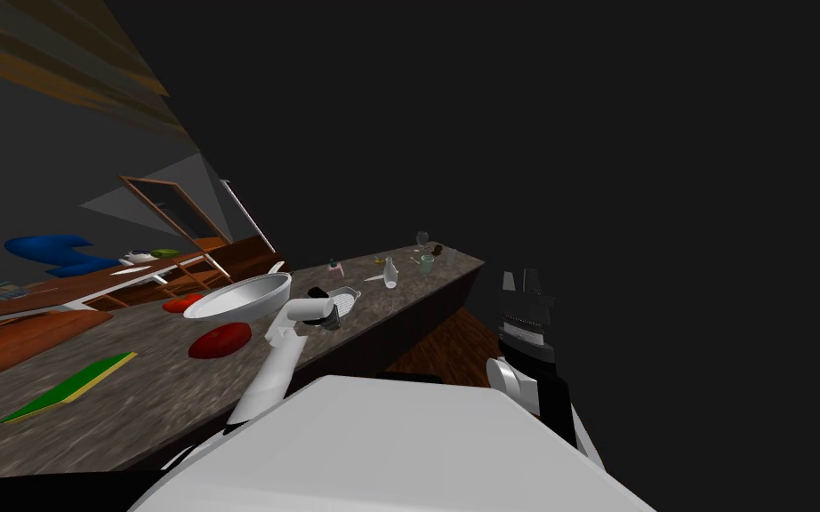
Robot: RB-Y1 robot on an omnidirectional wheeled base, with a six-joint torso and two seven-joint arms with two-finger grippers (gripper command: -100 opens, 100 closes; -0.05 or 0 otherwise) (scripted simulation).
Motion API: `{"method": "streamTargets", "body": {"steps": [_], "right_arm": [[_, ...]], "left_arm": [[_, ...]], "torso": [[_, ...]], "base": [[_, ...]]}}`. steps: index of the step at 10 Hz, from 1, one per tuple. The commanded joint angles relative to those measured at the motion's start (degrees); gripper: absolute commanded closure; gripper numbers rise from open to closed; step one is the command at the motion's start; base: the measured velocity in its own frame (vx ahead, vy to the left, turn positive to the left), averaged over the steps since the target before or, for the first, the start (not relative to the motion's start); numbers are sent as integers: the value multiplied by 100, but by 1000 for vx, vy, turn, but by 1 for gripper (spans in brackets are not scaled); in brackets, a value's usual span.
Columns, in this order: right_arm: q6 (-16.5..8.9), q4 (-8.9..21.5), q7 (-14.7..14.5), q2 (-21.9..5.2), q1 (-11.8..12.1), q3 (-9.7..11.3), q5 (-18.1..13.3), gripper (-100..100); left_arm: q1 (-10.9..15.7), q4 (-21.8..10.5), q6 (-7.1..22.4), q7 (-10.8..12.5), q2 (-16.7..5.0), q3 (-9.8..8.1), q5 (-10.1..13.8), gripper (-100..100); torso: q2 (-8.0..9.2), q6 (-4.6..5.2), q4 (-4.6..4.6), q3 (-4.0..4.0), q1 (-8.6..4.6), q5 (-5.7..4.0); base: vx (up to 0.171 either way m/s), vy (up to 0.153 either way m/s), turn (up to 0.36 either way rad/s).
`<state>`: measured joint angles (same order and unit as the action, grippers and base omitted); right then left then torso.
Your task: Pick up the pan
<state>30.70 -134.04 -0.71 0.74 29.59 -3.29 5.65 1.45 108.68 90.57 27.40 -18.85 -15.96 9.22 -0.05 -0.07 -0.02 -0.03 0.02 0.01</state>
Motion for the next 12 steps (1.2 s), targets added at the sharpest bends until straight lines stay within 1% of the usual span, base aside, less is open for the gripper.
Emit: {"method": "streamTargets", "body": {"steps": [1,2,6,7,8,9,10,11,12], "right_arm": [[0,0,0,0,0,0,0,0],[0,0,0,0,0,0,0,0],[0,0,0,0,0,0,0,0],[0,0,0,0,0,0,0,0],[0,0,0,0,0,0,0,0],[0,0,0,0,0,0,0,0],[0,0,0,0,0,0,0,0],[0,0,0,0,0,0,0,0],[0,0,0,0,0,0,0,0]], "left_arm": [[0,0,0,0,0,0,0,-100],[-1,-11,-24,-3,3,3,-3,100],[-6,-15,-12,-10,5,8,-1,100],[-7,-16,-10,-11,6,10,0,0],[-1,172,170,33,-31,-17,30,100],[-3,223,221,43,-38,-21,38,100],[-10,375,374,74,-60,-32,61,100],[-5,271,272,44,-57,-34,62,100],[-4,281,296,46,-60,-37,66,0]], "torso": [[0,0,0,0,0,0],[1,1,0,0,1,1],[3,-2,5,4,3,0],[4,-3,7,6,1,-2],[6,-3,8,7,0,-3],[10,-3,12,10,-3,-6],[15,-5,13,14,-6,-8],[19,-6,16,17,-7,-10],[18,-6,16,17,-7,-10]], "base": [[5,1,2],[0,0,0],[0,0,0],[0,0,0],[-8,-3,-12],[-10,-2,-13],[-15,-2,-8],[-7,0,-2],[0,0,0]]}}
